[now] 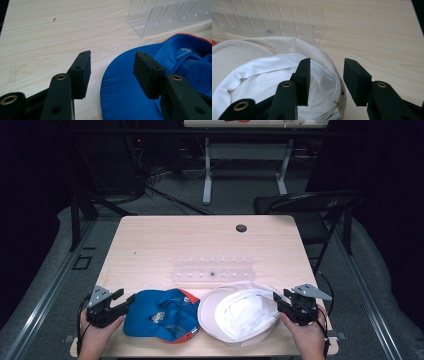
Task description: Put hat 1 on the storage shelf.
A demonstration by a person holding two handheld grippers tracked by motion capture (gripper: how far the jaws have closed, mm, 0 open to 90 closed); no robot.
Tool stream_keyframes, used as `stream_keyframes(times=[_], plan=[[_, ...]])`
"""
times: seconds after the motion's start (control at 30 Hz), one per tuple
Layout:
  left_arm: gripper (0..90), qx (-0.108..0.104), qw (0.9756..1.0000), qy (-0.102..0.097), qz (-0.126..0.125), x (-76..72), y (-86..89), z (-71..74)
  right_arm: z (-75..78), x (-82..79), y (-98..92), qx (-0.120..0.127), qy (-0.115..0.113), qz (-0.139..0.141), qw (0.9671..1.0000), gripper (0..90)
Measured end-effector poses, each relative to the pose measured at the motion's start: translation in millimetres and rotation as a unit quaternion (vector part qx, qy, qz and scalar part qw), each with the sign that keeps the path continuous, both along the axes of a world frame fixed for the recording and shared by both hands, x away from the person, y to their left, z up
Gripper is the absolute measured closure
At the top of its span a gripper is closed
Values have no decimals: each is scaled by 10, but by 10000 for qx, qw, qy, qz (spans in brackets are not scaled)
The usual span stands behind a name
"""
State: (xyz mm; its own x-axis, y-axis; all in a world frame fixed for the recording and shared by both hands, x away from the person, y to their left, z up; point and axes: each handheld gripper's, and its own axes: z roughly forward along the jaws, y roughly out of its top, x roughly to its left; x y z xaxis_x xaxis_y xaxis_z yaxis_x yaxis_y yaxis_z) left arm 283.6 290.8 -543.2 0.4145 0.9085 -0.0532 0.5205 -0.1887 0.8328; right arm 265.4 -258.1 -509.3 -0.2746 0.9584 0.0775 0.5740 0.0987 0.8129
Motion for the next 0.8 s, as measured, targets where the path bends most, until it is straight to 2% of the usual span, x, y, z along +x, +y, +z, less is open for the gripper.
stream_keyframes(times=[0.1, 0.23, 0.43, 0.53, 0.57, 0.6, 0.67, 0.8], plan=[[483, 93, 9999, 90, 18, 7, 4, -6, -3, 21, -40, 230, 156, -31, 9996, 595], [474, 170, 9998, 121, 34, 0, 14, -3, 43, 63, -64, 371, 340, -35, 9987, 593], [468, 176, 9996, 196, 125, 7, 28, -7, 127, 179, -44, 267, 858, 103, 9959, 568], [469, -18, 9996, 265, 104, 17, 37, -25, 185, 234, -32, 269, 1135, 171, 9930, 559], [470, -18, 9996, 265, 104, 17, 37, -25, 185, 234, -32, 269, 1135, 171, 9930, 559], [473, -61, 9996, 281, 57, 16, 34, -24, 217, 262, -25, 217, 1284, 186, 9913, 561], [476, -12, 9996, 282, 26, 10, 25, -15, 245, 283, -31, 193, 1442, 211, 9891, 560], [477, -15, 9997, 251, -3, 0, 12, -6, 282, 318, -62, 243, 1677, 201, 9853, 548]])
